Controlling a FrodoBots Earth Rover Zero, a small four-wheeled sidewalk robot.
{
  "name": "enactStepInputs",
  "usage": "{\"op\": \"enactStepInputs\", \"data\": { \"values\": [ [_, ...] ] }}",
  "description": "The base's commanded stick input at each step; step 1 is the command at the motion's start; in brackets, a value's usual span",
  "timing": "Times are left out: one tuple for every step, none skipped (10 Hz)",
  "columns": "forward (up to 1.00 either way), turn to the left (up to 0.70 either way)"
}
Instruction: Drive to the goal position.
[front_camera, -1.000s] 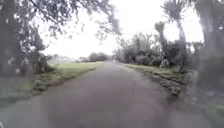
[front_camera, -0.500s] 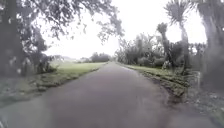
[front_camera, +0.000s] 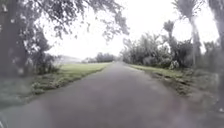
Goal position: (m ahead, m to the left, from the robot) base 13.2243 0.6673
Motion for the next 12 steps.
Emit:
{"op": "enactStepInputs", "data": {
  "values": [
    [0.85, 0.00],
    [0.85, 0.00],
    [0.85, 0.00],
    [0.85, 0.00],
    [0.85, 0.00],
    [0.85, 0.00],
    [0.85, -0.11],
    [0.85, -0.28],
    [0.85, -0.33],
    [0.85, -0.34],
    [0.85, -0.34],
    [0.85, -0.21]
  ]
}}
